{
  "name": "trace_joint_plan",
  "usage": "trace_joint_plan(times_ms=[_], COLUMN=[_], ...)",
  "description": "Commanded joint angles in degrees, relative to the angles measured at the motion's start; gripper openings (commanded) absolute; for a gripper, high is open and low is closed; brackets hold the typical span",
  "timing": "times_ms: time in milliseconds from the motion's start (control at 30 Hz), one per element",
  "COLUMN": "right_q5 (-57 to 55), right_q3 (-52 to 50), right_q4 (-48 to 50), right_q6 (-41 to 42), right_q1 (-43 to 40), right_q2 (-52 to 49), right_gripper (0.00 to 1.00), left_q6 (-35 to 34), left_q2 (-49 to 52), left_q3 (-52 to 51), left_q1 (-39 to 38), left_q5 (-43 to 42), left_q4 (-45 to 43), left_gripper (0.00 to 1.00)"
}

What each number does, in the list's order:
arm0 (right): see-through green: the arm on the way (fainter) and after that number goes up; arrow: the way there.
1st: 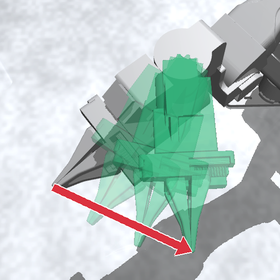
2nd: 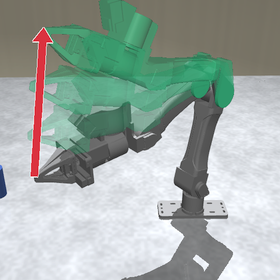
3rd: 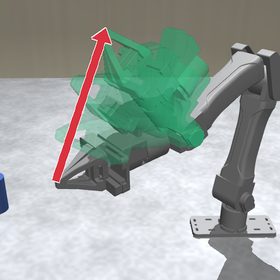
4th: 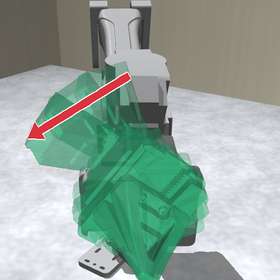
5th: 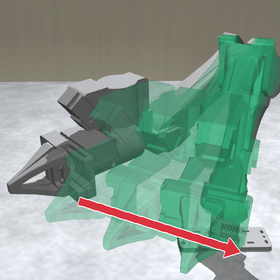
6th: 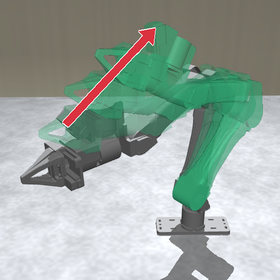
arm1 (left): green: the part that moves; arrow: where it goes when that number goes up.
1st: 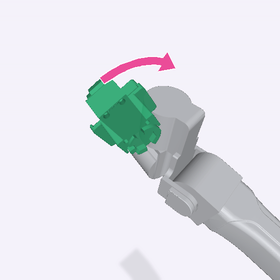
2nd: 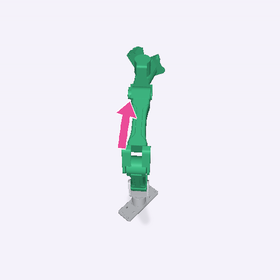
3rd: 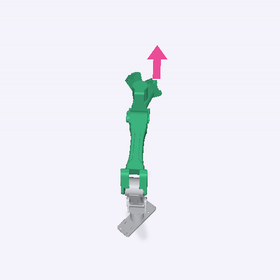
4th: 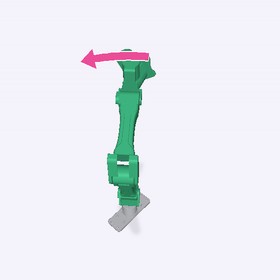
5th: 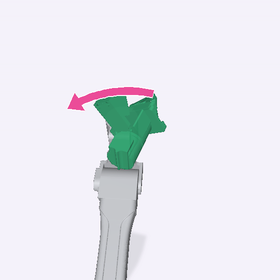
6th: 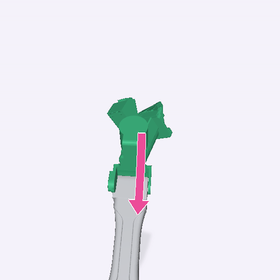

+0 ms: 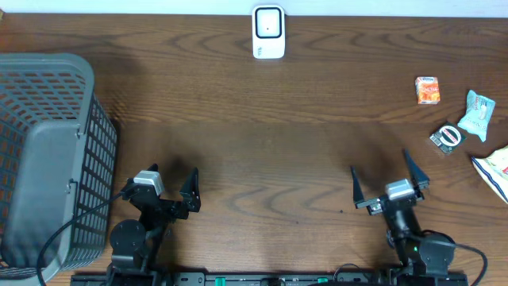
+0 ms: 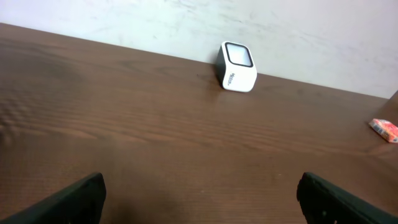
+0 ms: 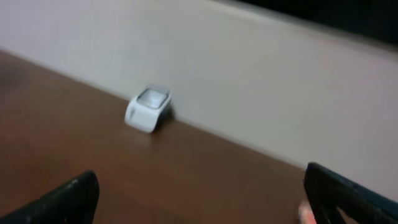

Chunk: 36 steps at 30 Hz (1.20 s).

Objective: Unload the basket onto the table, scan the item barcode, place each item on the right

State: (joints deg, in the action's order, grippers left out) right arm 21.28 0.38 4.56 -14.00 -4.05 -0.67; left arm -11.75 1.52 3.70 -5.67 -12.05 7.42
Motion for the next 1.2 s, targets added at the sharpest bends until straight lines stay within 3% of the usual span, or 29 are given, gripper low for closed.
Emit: trace_joint_plan(times_ms=[0,1167], right_q5=[0.8,-4.4], right_q3=[-0.1,-0.1], right_q4=[-4.3,-7.4], right_q6=[-0.2,2.4], right_q1=[0.4,0.3], right_q2=[0.4,0.3], right_gripper=[0.99,0.99], left_q6=[1.0,0.9], left_q2=[-0.2,-0.2], left_q3=[-0.9,-0.9], left_q1=[0.1,0.1], left_q5=[-0.3,-0.3], left_q4=[1.5,1.5], left_gripper=[0.98,0.98])
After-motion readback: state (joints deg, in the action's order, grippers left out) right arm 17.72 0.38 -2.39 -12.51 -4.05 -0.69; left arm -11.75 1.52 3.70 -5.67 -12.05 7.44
